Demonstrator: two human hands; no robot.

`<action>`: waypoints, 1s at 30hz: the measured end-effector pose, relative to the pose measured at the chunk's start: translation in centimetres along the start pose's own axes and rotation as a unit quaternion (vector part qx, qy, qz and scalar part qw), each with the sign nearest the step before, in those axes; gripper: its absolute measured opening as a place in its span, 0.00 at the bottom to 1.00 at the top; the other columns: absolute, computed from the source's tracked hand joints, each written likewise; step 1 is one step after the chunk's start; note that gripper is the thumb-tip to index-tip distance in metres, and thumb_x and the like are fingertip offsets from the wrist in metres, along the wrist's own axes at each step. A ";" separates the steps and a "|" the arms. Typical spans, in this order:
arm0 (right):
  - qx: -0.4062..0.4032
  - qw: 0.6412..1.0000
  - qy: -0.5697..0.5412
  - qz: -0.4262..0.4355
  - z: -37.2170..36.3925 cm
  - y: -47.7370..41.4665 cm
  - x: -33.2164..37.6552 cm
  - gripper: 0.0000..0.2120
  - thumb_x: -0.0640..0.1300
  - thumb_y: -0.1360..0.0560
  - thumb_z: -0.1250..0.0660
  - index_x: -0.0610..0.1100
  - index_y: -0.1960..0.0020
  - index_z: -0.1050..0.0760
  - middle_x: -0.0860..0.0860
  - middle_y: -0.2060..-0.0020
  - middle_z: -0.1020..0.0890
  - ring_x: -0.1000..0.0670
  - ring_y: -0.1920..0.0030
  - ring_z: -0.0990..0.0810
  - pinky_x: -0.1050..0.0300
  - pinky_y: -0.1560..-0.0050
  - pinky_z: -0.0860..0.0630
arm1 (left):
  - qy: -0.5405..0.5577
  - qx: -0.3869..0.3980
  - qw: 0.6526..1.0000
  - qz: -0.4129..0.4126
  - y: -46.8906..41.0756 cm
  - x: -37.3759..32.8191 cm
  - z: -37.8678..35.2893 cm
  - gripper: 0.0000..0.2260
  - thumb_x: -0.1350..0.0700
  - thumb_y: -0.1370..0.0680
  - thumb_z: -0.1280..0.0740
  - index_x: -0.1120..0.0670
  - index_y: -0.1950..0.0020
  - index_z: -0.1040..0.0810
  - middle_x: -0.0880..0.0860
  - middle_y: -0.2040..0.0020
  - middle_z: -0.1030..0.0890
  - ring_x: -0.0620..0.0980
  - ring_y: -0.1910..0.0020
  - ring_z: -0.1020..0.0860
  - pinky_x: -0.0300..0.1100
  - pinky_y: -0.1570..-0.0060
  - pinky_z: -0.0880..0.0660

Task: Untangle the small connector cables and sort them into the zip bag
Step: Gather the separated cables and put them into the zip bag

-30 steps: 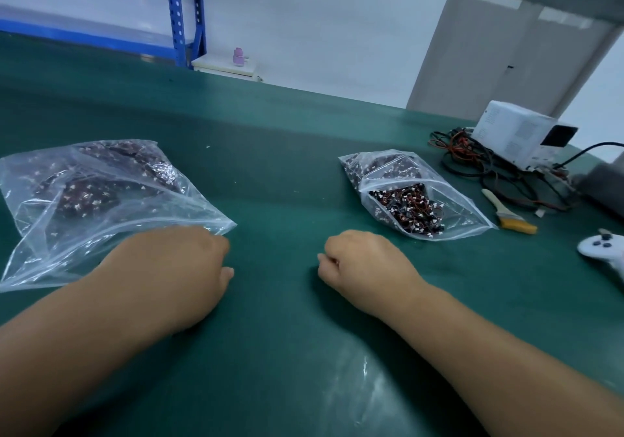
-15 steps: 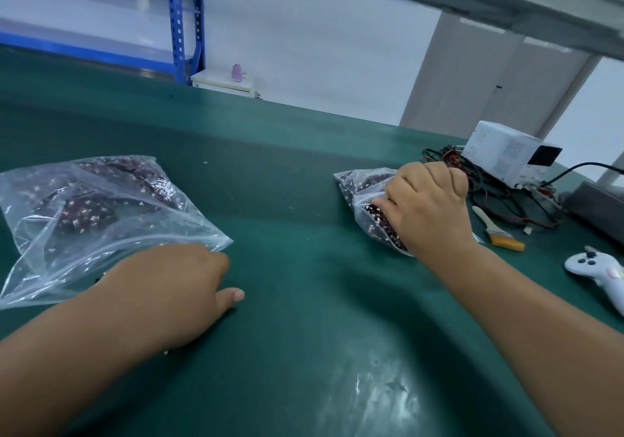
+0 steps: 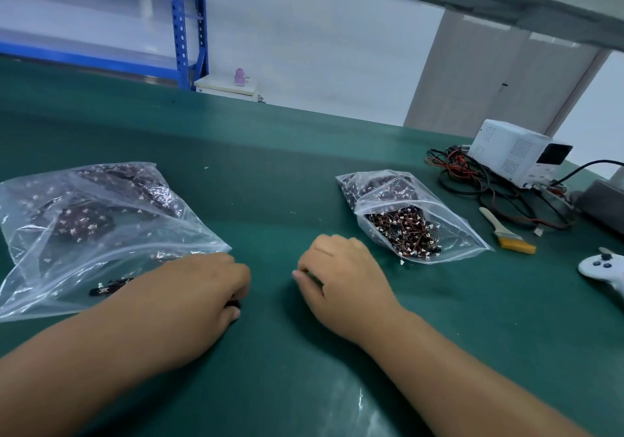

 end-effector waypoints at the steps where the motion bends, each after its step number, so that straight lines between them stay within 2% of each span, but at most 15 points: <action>1: 0.035 0.999 -0.020 -0.017 -0.6 0.1 -0.1 0.10 0.50 0.21 0.37 0.45 0.55 0.21 0.49 0.58 0.23 0.43 0.55 0.24 0.47 0.53 0.29 | 0.002 -0.008 1.000 -0.005 0.1 0.0 0.0 0.08 0.42 0.24 0.37 0.38 0.53 0.37 0.37 0.54 0.33 0.39 0.52 0.31 0.38 0.49 0.29; 4: 0.069 0.996 -0.053 -0.037 -1.3 0.1 -0.4 0.11 0.52 0.20 0.39 0.47 0.51 0.21 0.51 0.54 0.23 0.46 0.50 0.25 0.47 0.48 0.29 | -0.030 -0.035 0.999 0.004 0.2 0.3 -0.1 0.14 0.38 0.25 0.37 0.37 0.44 0.36 0.38 0.48 0.34 0.41 0.44 0.32 0.40 0.44 0.29; 6: 0.073 0.995 -0.066 -0.035 -1.2 0.2 -0.2 0.11 0.52 0.20 0.39 0.47 0.51 0.21 0.51 0.55 0.23 0.46 0.50 0.25 0.47 0.47 0.28 | -0.048 -0.028 0.998 0.023 0.3 0.7 -0.3 0.14 0.36 0.24 0.40 0.38 0.42 0.34 0.39 0.48 0.34 0.43 0.45 0.31 0.41 0.43 0.29; 11: 0.089 0.992 -0.087 -0.015 -0.9 0.9 1.2 0.12 0.54 0.20 0.38 0.48 0.51 0.21 0.52 0.55 0.24 0.46 0.51 0.25 0.48 0.49 0.28 | -0.012 -0.010 1.000 0.007 0.0 0.4 -0.5 0.05 0.41 0.22 0.41 0.39 0.53 0.35 0.39 0.55 0.33 0.39 0.52 0.32 0.39 0.49 0.29; 16: 0.118 0.984 -0.131 -0.003 -1.0 1.2 3.2 0.16 0.61 0.23 0.40 0.53 0.45 0.21 0.55 0.53 0.26 0.49 0.50 0.28 0.49 0.46 0.29 | 0.020 -0.025 0.999 -0.034 -0.1 -0.7 -0.8 0.03 0.45 0.20 0.43 0.41 0.52 0.35 0.41 0.53 0.33 0.42 0.50 0.32 0.42 0.47 0.30; 19: 0.123 0.981 -0.149 -0.006 -1.0 1.2 3.6 0.18 0.63 0.24 0.41 0.54 0.43 0.22 0.56 0.53 0.25 0.50 0.49 0.28 0.48 0.45 0.30 | 0.051 -0.046 0.996 -0.055 -0.2 -1.4 -0.1 0.03 0.46 0.20 0.42 0.42 0.53 0.34 0.41 0.53 0.32 0.41 0.51 0.33 0.40 0.48 0.32; 22: 0.114 0.975 -0.190 -0.015 -0.9 1.1 3.3 0.16 0.61 0.23 0.39 0.52 0.46 0.20 0.54 0.55 0.23 0.49 0.50 0.25 0.47 0.46 0.28 | 0.084 -0.058 0.993 -0.055 -0.1 -1.9 0.4 0.03 0.45 0.21 0.43 0.41 0.53 0.36 0.38 0.56 0.31 0.38 0.53 0.33 0.37 0.52 0.32; 26: 0.095 0.958 -0.267 -0.034 -0.9 1.1 2.9 0.14 0.59 0.24 0.38 0.50 0.53 0.21 0.54 0.60 0.22 0.51 0.56 0.24 0.48 0.51 0.26 | 0.097 -0.056 0.991 -0.068 0.1 -2.6 0.5 0.02 0.44 0.21 0.44 0.40 0.50 0.36 0.38 0.56 0.31 0.38 0.53 0.33 0.37 0.50 0.32; 30: 0.076 0.950 -0.297 -0.058 -1.1 1.2 2.5 0.12 0.55 0.23 0.36 0.48 0.59 0.24 0.54 0.64 0.23 0.52 0.60 0.26 0.48 0.56 0.26 | 0.106 -0.064 0.989 -0.079 0.1 -3.0 1.0 0.03 0.43 0.22 0.41 0.39 0.52 0.34 0.37 0.58 0.31 0.35 0.53 0.33 0.32 0.54 0.34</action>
Point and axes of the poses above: each hand's wrist, its own y-axis away from the middle knuckle, its own z-axis out of the back of the hand, x = y × z, the point moved 6 cm from there along -y, towards the middle knuckle
